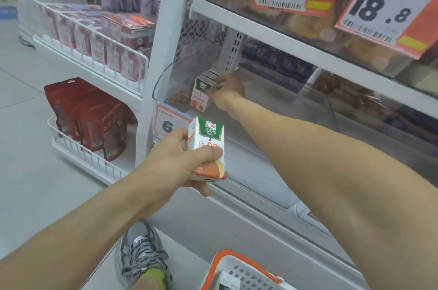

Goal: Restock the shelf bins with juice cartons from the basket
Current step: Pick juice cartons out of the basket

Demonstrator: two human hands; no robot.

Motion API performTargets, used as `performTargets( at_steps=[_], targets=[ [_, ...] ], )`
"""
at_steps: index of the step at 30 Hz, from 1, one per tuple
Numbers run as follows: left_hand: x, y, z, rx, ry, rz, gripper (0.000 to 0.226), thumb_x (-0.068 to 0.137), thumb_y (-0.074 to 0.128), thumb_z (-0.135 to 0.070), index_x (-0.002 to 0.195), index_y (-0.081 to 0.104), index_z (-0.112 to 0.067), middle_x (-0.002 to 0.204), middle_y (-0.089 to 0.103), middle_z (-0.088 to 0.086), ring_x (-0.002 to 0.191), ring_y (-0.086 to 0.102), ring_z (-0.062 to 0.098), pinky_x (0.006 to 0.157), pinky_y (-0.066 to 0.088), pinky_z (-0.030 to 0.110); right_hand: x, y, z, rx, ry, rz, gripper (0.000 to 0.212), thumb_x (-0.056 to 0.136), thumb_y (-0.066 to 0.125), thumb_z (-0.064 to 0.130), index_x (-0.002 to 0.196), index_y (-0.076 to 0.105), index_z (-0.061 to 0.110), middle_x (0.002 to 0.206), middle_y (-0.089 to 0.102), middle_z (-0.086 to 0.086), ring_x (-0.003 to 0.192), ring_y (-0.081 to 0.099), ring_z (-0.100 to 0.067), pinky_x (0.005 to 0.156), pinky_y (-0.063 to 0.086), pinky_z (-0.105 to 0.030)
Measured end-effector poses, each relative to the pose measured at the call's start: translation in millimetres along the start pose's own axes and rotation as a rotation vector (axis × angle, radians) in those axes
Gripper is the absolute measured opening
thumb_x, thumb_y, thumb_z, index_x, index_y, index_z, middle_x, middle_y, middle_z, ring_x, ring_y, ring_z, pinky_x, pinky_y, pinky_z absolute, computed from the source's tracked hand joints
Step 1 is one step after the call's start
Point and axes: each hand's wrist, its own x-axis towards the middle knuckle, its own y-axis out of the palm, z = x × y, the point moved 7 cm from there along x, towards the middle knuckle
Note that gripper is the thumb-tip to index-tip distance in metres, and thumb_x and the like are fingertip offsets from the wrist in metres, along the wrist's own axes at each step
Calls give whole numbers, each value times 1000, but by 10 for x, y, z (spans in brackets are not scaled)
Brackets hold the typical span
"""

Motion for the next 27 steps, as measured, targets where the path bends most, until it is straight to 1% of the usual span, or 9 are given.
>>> performTargets(
  at_steps=[3,6,8,11,14,18,21,24,27],
  targets=[
    [-45,107,-60,23,35,18,39,87,70,-7,120,51,-7,107,71,21,86,74,37,47,53,30,-215,-231,3,-58,-11,42,51,80,72,13,128,56,17,123,62,-6,109,63,-26,93,56,-38],
    [-119,254,-84,35,40,41,41,87,69,-5,124,51,-7,110,70,21,87,74,36,48,54,29,-736,-642,28,173,-19,102,21,87,66,2,107,62,5,98,67,-13,84,70,-27,83,61,-39],
    [-157,385,-100,24,40,66,42,88,67,-5,127,49,-5,110,70,23,88,74,36,48,53,29,-1258,-942,90,289,-28,189,9,96,61,7,101,63,0,91,64,-15,76,66,-24,74,62,-32],
    [-210,683,-158,-23,34,146,43,89,64,-3,129,47,-2,110,69,27,89,73,38,47,53,30,-1903,-1374,-4,197,-40,306,33,97,60,29,109,68,-1,90,67,-10,73,63,-17,69,57,-24],
    [-284,1093,-202,-55,26,268,54,76,63,-10,127,48,0,108,68,29,86,73,41,46,52,32,-2322,-1762,-262,119,-1,327,39,89,64,45,106,74,12,91,71,-6,73,63,-14,70,54,-25],
    [-355,1639,-30,140,-6,422,50,74,67,-16,120,50,-9,100,72,25,91,70,48,51,54,34,-2646,-2063,-539,366,54,347,34,82,69,37,104,74,11,89,69,-9,77,59,-22,72,49,-32],
    [-404,1955,98,256,-20,476,46,76,70,-16,118,51,-15,94,73,17,82,73,37,54,57,37,-2778,-2236,-740,442,85,325,32,84,66,25,105,69,2,82,71,-11,65,64,-20,63,52,-30],
    [-356,2035,23,538,188,372,42,80,72,-26,117,51,-30,100,70,-8,82,70,11,71,58,35,-2796,-2485,-899,477,61,281,38,80,69,20,110,67,-3,95,72,-18,75,69,-25,70,58,-33],
    [-278,1902,-239,794,519,88,55,71,62,-49,122,46,-39,113,59,-20,103,56,-4,87,44,21,-2656,-2825,-1046,475,60,159,42,74,73,17,112,68,0,108,72,-18,89,70,-26,77,59,-30]
  ],
)
